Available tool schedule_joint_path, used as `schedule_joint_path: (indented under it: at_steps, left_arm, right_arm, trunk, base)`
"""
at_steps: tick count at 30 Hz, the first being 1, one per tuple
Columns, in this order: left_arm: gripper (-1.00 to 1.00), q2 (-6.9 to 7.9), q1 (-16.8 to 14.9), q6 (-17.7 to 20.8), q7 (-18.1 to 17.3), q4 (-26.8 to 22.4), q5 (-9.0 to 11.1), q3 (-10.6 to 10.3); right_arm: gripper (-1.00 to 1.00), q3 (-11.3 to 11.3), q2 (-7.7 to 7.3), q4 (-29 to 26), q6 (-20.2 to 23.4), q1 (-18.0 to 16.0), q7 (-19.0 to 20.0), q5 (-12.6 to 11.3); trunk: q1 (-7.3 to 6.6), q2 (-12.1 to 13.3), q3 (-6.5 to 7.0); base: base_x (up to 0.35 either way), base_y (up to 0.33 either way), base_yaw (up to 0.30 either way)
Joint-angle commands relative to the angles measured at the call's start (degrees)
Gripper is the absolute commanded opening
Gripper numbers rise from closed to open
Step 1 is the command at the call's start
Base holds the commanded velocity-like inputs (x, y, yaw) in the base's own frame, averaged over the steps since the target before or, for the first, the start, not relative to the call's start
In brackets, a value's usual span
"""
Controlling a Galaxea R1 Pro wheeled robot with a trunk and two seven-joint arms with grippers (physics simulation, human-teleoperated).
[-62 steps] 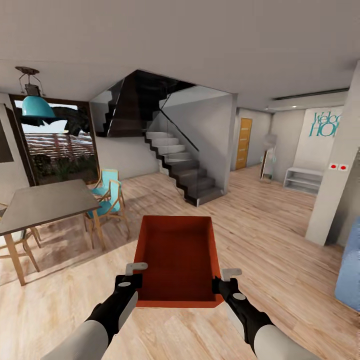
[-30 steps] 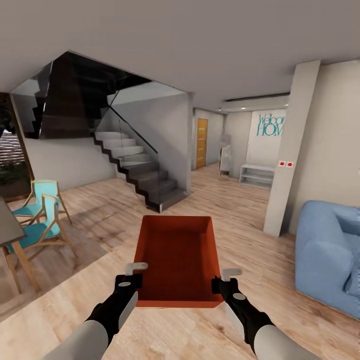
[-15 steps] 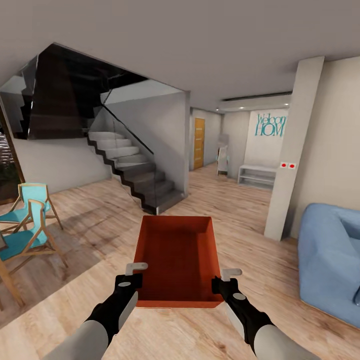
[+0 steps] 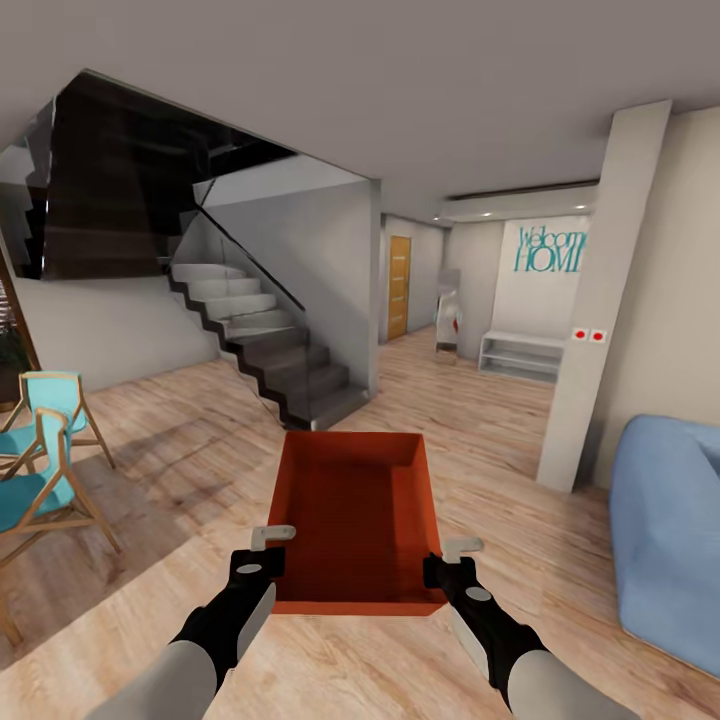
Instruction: Move the two storage containers from the living room to the garage. In the garage, place one container on the floor and stack the other container on top of it (either order is fine).
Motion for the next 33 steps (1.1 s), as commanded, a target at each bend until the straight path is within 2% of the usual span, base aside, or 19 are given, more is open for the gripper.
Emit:
schedule_joint_path:
  at_steps: [1,6,11,13,33]
  left_arm:
    - [-1.0,0.09,-0.07,0.37,0.65,-0.11,1.37,0.18]
    - [-1.0,0.14,-0.06,0.28,0.58,-0.09,1.67,0.17]
    - [-1.0,0.19,-0.07,0.27,0.57,0.06,5.04,0.1]
    - [-1.0,0.19,-0.06,0.24,0.52,0.16,5.43,0.05]
    - [-1.0,0.28,-0.06,0.03,0.53,0.24,5.61,-0.04]
  right_arm:
    - [-1.0,-0.47,-0.66,-0.06,-0.2,-0.01,-0.5,0.15]
    - [-1.0,-0.48,-0.74,-0.04,-0.23,-0.01,-0.4,0.09]
    - [-1.0,-0.48,-0.69,-0.18,-0.38,-0.01,-0.41,0.02]
    - [-1.0,-0.48,-0.67,-0.23,-0.43,-0.01,-0.34,0.01]
    - [-1.0,-0.46,-0.19,-0.22,-0.11,-0.01,-0.37,0.07]
  trunk:
    - [0.05,-0.04,-0.02]
    - [0.05,-0.04,-0.02]
    - [0.05,-0.04,-0.02]
    - [0.05,-0.04,-0.02]
    - [0.05,-0.04,-0.02]
  base:
    - [0.332,0.0,0.0]
    - [0.332,0.0,0.0]
    - [0.332,0.0,0.0]
    - [0.332,0.0,0.0]
    - [0.332,0.0,0.0]
